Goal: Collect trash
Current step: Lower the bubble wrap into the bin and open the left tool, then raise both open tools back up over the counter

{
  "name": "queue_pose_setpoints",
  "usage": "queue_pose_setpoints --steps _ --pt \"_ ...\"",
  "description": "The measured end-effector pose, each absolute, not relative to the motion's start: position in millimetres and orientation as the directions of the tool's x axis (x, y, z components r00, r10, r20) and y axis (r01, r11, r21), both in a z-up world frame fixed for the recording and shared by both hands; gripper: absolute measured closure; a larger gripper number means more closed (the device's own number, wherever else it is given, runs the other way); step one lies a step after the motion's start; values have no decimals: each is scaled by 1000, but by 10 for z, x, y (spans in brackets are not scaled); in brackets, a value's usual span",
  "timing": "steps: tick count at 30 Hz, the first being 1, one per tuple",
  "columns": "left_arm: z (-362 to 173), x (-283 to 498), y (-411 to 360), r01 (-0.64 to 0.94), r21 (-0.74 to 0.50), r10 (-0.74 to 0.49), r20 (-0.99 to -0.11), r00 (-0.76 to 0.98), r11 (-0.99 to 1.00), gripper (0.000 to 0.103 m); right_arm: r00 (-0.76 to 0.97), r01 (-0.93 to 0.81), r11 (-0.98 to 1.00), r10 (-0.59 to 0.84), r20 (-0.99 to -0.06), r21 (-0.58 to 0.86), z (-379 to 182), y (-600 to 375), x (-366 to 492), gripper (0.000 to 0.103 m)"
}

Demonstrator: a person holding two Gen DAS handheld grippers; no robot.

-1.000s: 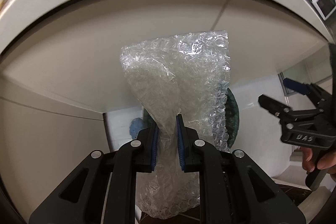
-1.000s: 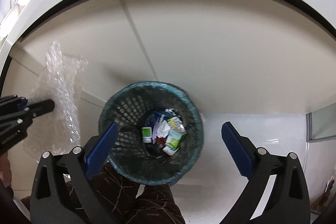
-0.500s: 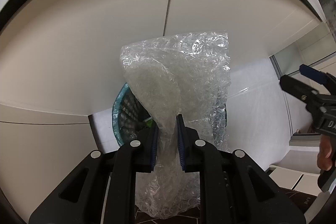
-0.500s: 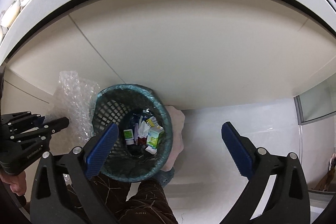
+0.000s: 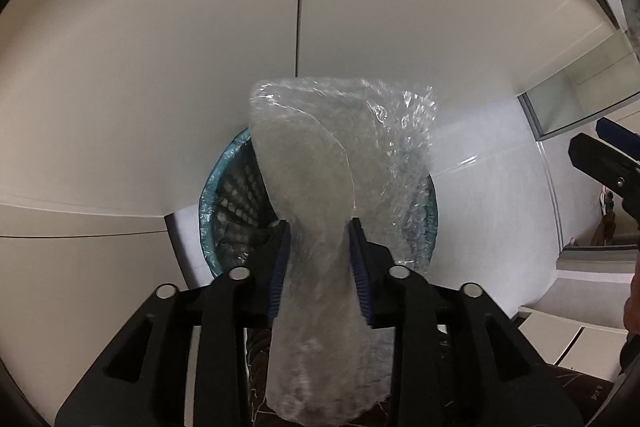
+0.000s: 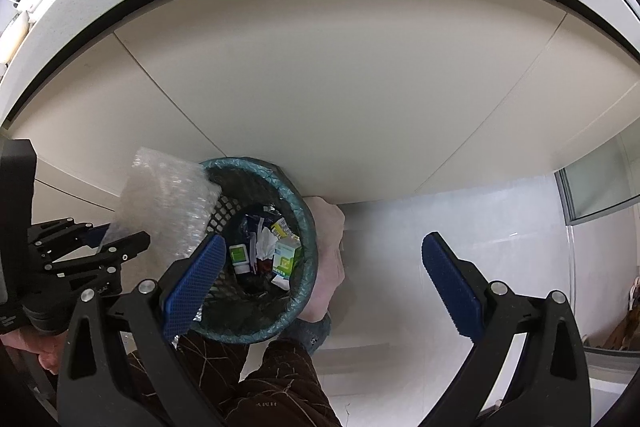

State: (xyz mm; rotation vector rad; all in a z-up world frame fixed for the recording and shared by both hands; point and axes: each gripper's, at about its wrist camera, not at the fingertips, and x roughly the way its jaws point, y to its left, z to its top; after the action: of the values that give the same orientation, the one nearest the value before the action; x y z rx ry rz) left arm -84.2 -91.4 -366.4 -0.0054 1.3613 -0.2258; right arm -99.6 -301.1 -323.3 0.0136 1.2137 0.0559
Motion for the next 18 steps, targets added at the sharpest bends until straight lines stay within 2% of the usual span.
queue_pose_setpoints --steps 2,3,4,6,8,11,14,18 --pt "-3677 -848 -874 152 -132 -161 -967 198 980 59 347 -33 999 50 -937 41 -3233 -3027 -988 9" --pt "-3681 -847 -876 194 -91 -125 -977 172 977 55 346 -32 999 50 -937 42 -3230 -3033 -982 9" --pt "-3681 -847 -857 188 -85 -119 -977 178 979 48 345 -29 999 51 -937 43 -3233 -3036 -979 8" --pt "-3669 -855 -852 179 -87 -121 -975 188 980 44 344 -30 999 51 -937 44 -3255 -3037 -983 9" --pt "-3619 -863 -822 171 -82 -117 -972 202 982 30 343 -31 998 53 -938 46 -3266 -3036 -980 9" --pt "-3519 -899 -738 151 -75 -110 -965 237 986 16 344 -29 998 59 -937 52 -3268 -3026 -975 9" --pt "-3317 -896 -714 134 -71 -106 -957 270 988 7 364 -35 998 61 -929 52 -3173 -3006 -966 8" --pt "-2916 -934 -647 116 -78 -112 -937 332 990 6 412 -39 998 57 -909 45 -2887 -3000 -917 8"
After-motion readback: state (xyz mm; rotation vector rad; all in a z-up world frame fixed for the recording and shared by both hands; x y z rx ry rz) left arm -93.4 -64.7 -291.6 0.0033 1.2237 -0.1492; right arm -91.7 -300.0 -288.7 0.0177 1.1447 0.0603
